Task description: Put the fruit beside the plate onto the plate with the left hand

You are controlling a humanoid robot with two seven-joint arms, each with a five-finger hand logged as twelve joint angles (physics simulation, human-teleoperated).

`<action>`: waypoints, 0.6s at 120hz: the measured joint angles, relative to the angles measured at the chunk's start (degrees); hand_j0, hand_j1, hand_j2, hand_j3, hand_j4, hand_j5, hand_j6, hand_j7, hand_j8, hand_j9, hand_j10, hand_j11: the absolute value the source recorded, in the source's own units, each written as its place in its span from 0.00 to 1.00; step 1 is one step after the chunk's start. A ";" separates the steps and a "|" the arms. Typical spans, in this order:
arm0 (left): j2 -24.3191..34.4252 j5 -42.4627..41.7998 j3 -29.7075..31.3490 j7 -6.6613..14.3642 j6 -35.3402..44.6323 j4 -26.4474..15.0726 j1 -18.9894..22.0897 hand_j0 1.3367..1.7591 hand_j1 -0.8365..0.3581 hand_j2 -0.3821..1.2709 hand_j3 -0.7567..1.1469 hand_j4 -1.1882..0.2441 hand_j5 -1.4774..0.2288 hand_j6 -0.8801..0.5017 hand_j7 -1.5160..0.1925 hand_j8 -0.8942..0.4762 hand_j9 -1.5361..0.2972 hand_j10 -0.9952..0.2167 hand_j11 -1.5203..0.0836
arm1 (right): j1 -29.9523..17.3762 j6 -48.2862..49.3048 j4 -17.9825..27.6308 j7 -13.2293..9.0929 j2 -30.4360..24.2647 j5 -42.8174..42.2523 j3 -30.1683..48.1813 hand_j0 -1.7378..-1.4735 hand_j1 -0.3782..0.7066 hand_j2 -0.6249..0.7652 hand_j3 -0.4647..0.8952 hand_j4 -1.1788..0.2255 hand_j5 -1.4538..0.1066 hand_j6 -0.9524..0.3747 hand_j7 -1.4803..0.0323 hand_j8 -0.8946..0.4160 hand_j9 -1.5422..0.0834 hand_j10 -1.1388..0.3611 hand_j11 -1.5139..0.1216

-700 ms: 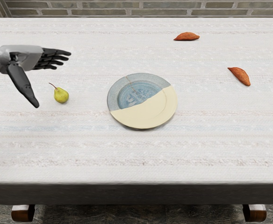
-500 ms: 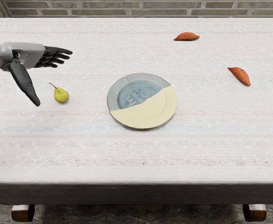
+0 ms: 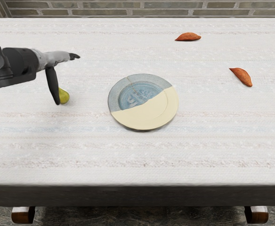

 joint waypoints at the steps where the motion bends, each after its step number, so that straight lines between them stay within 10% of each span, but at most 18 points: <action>1: -0.08 0.33 0.15 0.02 0.26 0.03 0.00 0.76 0.98 0.23 0.40 0.82 0.85 0.62 0.88 0.64 0.83 0.81 0.94 | 0.00 0.00 0.00 0.00 0.00 0.00 0.00 0.30 0.03 0.45 0.34 0.84 0.93 0.72 0.98 0.68 0.95 0.76 0.93; 72: -9.14 7.52 13.12 0.22 11.96 13.65 2.80 0.76 0.97 0.23 0.40 0.81 0.85 0.62 0.87 0.63 0.82 0.80 0.93 | -0.02 0.00 0.00 0.00 0.00 0.00 0.00 0.30 0.03 0.45 0.34 0.84 0.93 0.72 0.98 0.68 0.95 0.76 0.93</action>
